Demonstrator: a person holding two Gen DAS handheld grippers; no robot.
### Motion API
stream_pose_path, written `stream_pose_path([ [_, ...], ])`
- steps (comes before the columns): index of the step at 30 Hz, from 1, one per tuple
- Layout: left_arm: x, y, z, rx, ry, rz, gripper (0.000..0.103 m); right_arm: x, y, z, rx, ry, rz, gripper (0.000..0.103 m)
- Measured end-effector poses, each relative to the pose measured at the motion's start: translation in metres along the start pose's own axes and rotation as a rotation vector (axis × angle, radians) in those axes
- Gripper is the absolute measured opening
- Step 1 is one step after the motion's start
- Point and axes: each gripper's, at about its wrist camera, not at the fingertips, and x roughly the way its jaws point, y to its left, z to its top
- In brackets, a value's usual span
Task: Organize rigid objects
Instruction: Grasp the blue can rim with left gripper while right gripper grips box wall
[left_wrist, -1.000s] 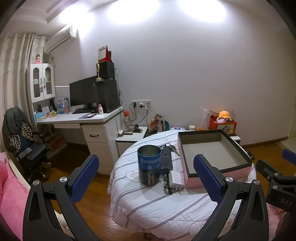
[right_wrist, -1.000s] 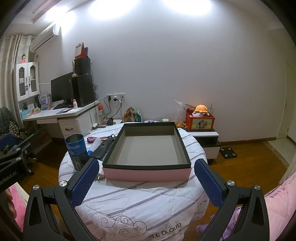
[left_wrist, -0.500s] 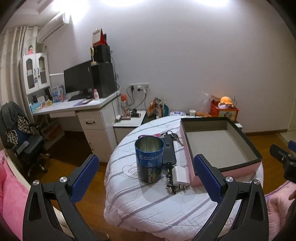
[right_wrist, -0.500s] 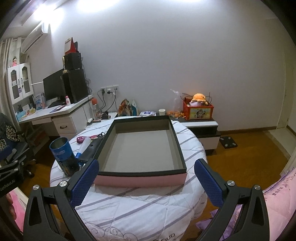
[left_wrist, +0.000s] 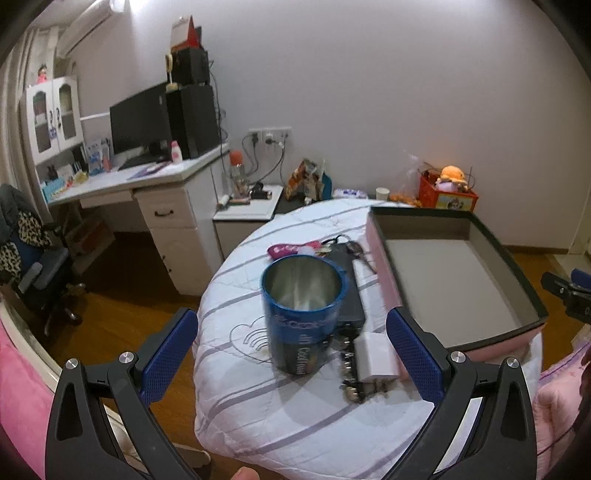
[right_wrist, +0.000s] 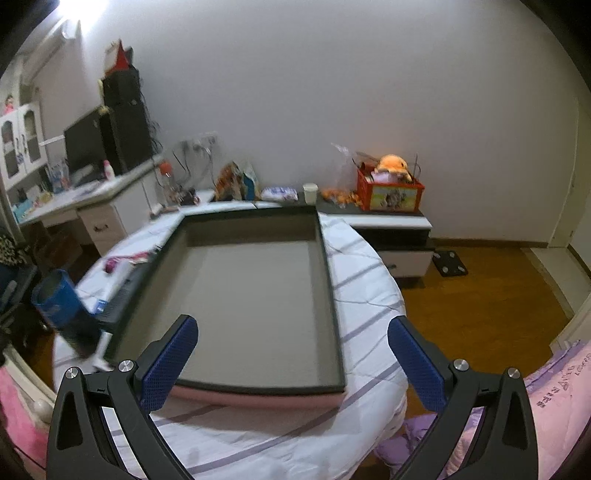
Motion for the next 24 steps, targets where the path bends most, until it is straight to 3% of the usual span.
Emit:
stream_pose_path([
  [3, 0.014, 0.009, 0.0, -0.033, 0.029, 0.006, 0.103, 0.023, -0.012, 0.001, 0.009, 0.055, -0.021, 0.103],
  [10, 0.04, 0.015, 0.001, -0.03, 0.091, 0.013, 0.103, 0.062, -0.025, 0.0, 0.024, 0.174, 0.025, 0.101],
  [14, 0.047, 0.011, 0.0, -0.009, 0.109, -0.002, 0.103, 0.082, -0.027, 0.001, 0.025, 0.252, 0.061, 0.063],
  [17, 0.052, 0.007, -0.001, 0.005, 0.121, -0.024, 0.103, 0.093, -0.029, -0.003, 0.007, 0.311, 0.061, 0.055],
  [21, 0.065, 0.004, -0.001, 0.016, 0.143, -0.004, 0.103, 0.097, -0.03, -0.008, -0.005, 0.332, 0.069, 0.019],
  [24, 0.075, -0.001, -0.002, 0.029, 0.156, 0.002, 0.103, 0.098, -0.036, -0.009, 0.0, 0.345, 0.063, 0.011],
])
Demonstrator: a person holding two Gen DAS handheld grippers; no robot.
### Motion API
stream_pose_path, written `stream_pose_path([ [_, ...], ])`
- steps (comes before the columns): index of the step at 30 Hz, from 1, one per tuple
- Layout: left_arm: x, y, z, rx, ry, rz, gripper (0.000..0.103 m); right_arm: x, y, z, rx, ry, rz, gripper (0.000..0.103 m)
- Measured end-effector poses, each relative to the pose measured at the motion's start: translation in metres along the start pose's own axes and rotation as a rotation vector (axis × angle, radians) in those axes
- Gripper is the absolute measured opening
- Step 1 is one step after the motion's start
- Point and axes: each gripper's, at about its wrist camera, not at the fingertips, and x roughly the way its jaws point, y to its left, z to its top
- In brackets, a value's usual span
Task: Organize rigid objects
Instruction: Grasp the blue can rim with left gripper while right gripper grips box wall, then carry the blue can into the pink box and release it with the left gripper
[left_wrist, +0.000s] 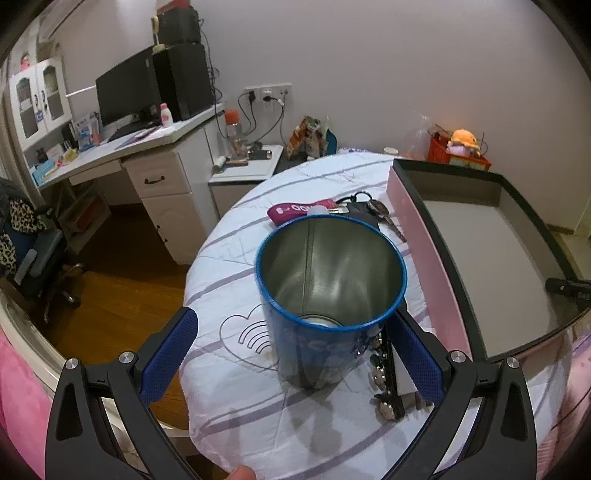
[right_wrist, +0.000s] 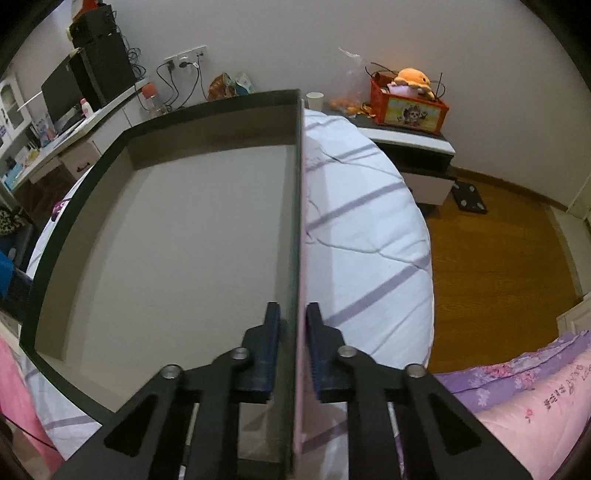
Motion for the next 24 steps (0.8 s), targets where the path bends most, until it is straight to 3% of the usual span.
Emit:
stream_pose_path([
  [6, 0.017, -0.005, 0.006, 0.013, 0.008, 0.022, 0.101, 0.002, 0.0, 0.001, -0.016, 0.009, -0.003, 0.011],
  [8, 0.017, -0.004, 0.007, 0.009, -0.007, 0.011, 0.084, 0.002, 0.0, 0.001, -0.015, 0.011, -0.001, 0.011],
  [9, 0.017, -0.003, 0.007, 0.002, -0.001, -0.01, 0.07, 0.002, 0.0, 0.002, -0.015, 0.012, 0.001, 0.011],
  [19, 0.002, 0.001, 0.009, -0.005, -0.021, -0.053, 0.069, 0.003, -0.001, 0.003, -0.025, 0.013, -0.007, 0.011],
  [24, -0.031, -0.008, 0.022, 0.015, -0.095, -0.078, 0.069, 0.003, -0.001, 0.003, -0.027, 0.014, -0.011, 0.011],
])
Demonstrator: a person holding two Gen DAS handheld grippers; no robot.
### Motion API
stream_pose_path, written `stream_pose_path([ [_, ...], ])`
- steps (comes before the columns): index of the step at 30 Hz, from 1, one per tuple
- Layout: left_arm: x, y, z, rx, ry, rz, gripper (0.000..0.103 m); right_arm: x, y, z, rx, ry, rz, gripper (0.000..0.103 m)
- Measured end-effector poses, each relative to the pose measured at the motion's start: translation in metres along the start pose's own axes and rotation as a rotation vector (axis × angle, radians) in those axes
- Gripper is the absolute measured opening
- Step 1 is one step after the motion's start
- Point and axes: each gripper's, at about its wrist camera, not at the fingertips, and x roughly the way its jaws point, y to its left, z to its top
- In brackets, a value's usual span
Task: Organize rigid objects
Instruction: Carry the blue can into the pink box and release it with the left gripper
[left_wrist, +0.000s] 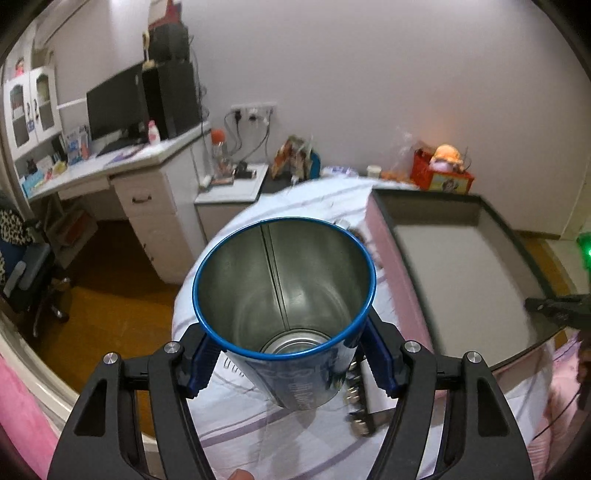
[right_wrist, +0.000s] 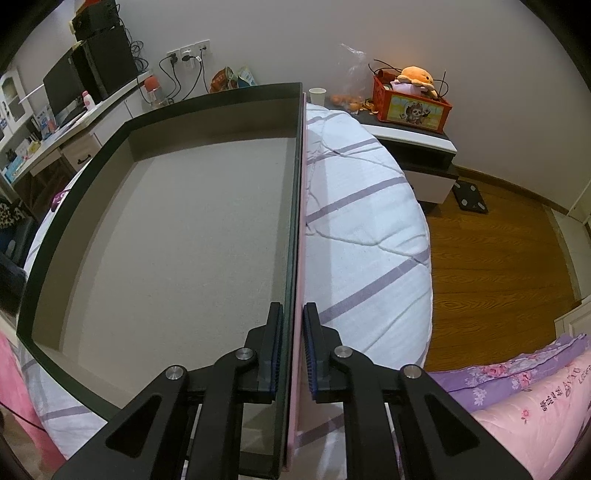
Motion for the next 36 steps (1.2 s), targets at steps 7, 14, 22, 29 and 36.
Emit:
stream_pose_path([
  [7, -0.022, -0.059, 0.032, 0.075, -0.083, -0.154, 0.069, 0.0, 0.0, 0.0, 0.001, -0.003, 0.0, 0.011],
  [14, 0.007, -0.155, 0.044, 0.191, -0.036, -0.302, 0.069, 0.001, 0.003, 0.0, 0.002, -0.003, -0.01, 0.011],
  [22, 0.064, -0.2, 0.032, 0.222, 0.107, -0.332, 0.069, 0.001, 0.001, -0.002, 0.006, -0.006, 0.008, 0.011],
  [29, 0.06, -0.204, 0.028, 0.22, 0.104, -0.352, 0.074, 0.002, -0.002, -0.003, 0.006, -0.007, 0.015, 0.011],
  [36, 0.018, -0.172, 0.036, 0.179, 0.017, -0.383, 0.099, 0.002, -0.001, -0.004, 0.012, -0.002, 0.014, 0.012],
])
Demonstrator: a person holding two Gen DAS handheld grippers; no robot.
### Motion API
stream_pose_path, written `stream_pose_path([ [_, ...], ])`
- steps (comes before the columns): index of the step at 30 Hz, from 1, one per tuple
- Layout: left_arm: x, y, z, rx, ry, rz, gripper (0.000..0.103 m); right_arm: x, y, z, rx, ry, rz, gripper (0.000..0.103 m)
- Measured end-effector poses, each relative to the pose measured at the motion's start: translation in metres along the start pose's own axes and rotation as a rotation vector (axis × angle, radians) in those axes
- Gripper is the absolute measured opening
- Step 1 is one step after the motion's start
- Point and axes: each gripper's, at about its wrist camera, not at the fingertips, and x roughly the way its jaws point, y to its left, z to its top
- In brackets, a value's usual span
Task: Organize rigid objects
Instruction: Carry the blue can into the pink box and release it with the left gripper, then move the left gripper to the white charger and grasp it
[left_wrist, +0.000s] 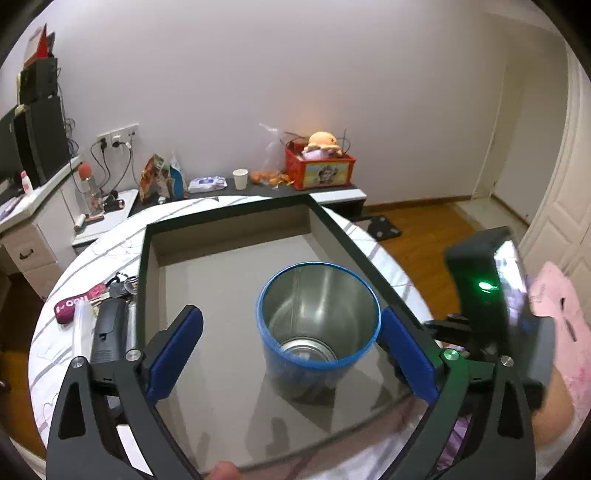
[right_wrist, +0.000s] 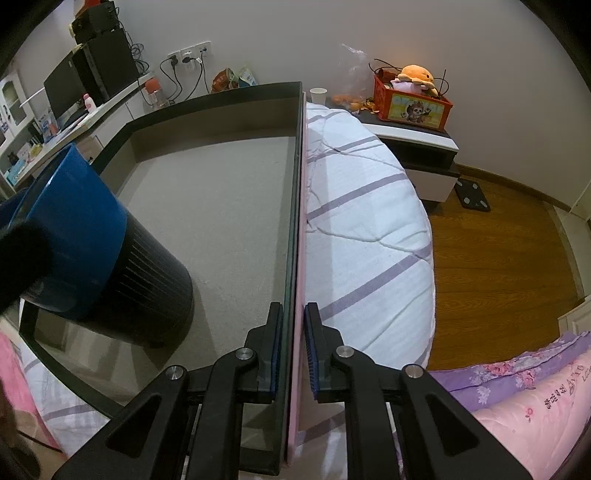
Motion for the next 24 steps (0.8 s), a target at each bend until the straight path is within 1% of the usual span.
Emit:
stream_pose_path([
  [3, -0.032, 0.015, -0.007, -0.006, -0.048, 0.021, 0.099, 0.0, 0.002, 0.0, -0.002, 0.003, -0.012, 0.012],
  [4, -0.046, 0.022, -0.01, -0.01, -0.07, 0.041, 0.102, 0.0, 0.003, 0.0, -0.003, 0.003, -0.015, 0.012],
  [8, -0.093, 0.054, -0.022, -0.049, -0.149, 0.114, 0.103, 0.0, 0.005, 0.001, -0.002, 0.007, -0.031, 0.013],
  [10, -0.11, 0.07, -0.03, -0.065, -0.161, 0.173, 0.103, -0.001, 0.008, 0.001, -0.015, 0.008, -0.046, 0.013],
  [11, -0.118, 0.079, -0.036, -0.069, -0.162, 0.227, 0.103, -0.001, 0.009, 0.001, -0.021, 0.007, -0.051, 0.013],
  [14, -0.123, 0.101, -0.054, -0.08, -0.132, 0.323, 0.103, -0.001, 0.01, 0.001, -0.035, 0.007, -0.055, 0.013],
  [15, -0.122, 0.108, -0.06, -0.094, -0.11, 0.337, 0.103, -0.001, 0.01, 0.0, -0.037, 0.006, -0.052, 0.013],
  [17, -0.115, 0.12, -0.072, -0.123, -0.06, 0.347, 0.103, -0.002, 0.009, -0.001, -0.044, 0.008, -0.052, 0.013],
  [19, -0.105, 0.125, -0.084, -0.129, -0.017, 0.351, 0.103, -0.005, 0.01, -0.003, -0.038, 0.013, -0.053, 0.013],
  [22, -0.09, 0.126, -0.097, -0.124, 0.041, 0.346, 0.103, -0.012, 0.011, -0.004, -0.034, 0.007, -0.061, 0.013],
  [24, -0.083, 0.122, -0.103, -0.116, 0.055, 0.338, 0.103, -0.016, 0.013, -0.005, -0.043, 0.0, -0.074, 0.013],
])
